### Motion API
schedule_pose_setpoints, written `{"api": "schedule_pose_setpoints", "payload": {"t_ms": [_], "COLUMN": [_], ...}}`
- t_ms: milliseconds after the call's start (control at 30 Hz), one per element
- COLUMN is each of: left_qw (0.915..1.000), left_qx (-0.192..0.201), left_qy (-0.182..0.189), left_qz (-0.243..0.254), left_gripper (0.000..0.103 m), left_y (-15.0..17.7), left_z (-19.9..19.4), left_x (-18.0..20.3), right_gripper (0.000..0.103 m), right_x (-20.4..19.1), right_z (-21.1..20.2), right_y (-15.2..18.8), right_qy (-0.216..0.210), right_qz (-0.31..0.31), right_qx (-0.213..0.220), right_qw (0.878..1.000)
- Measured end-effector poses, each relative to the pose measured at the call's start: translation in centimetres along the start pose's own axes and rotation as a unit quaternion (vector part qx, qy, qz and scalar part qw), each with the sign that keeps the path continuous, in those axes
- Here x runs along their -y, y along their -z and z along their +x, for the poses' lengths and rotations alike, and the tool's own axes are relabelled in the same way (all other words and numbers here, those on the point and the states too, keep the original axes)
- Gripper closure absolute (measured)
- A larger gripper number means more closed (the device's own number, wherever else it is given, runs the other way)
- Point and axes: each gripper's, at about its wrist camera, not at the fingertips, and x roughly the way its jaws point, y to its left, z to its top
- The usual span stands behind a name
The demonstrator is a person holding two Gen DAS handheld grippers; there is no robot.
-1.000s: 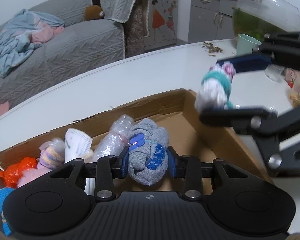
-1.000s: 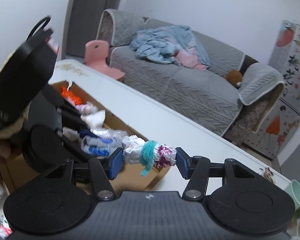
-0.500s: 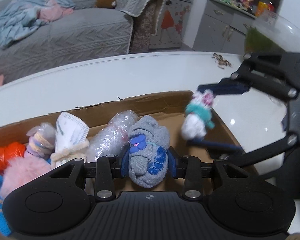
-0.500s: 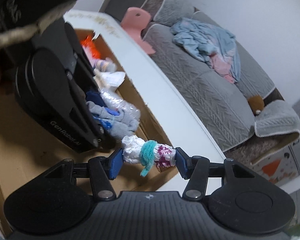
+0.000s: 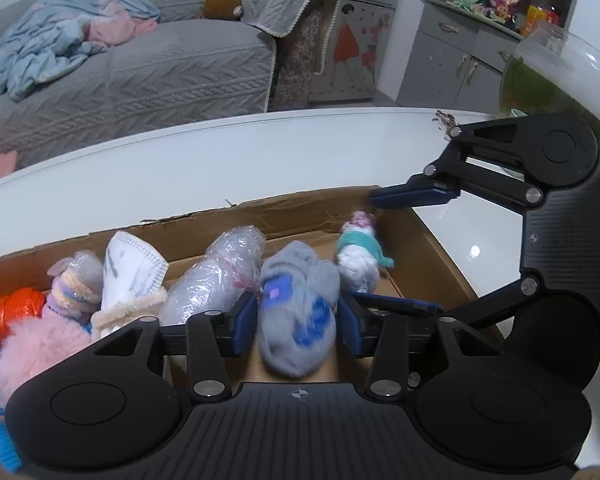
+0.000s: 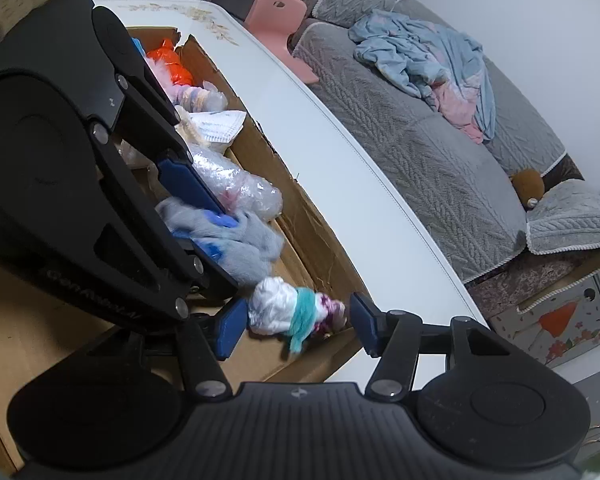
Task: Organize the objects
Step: 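Carry both sock bundles into the tray and open both tools, then withdraw both open tools from the tray toward the sock pile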
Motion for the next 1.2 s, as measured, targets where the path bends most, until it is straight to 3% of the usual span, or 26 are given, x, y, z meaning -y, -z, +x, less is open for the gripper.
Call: {"api": "schedule_pose_setpoints", "payload": {"t_ms": [433, 1200], "left_qw": [0.9999, 0.9994], "left_qx": [0.005, 0.030], "left_qy": [-0.002, -0.004], "left_qz": [-0.010, -0.015], "left_gripper": [0.022, 0.011], "left_y": [0.0, 0.6], "left_z": [-2.2, -8.5], "left_x": [0.6, 2.5], "right_gripper": [0.039, 0.026], "right_x": [0.4, 0.2], "right_z": [-0.8, -5.0], "right_y": [0.1, -0.4], "right_qy": [0.005, 0.015], "right_qz": [0.019, 0.064], "right_qx": [-0.004, 0.014], "right_qw": [1.000, 0.998]}}
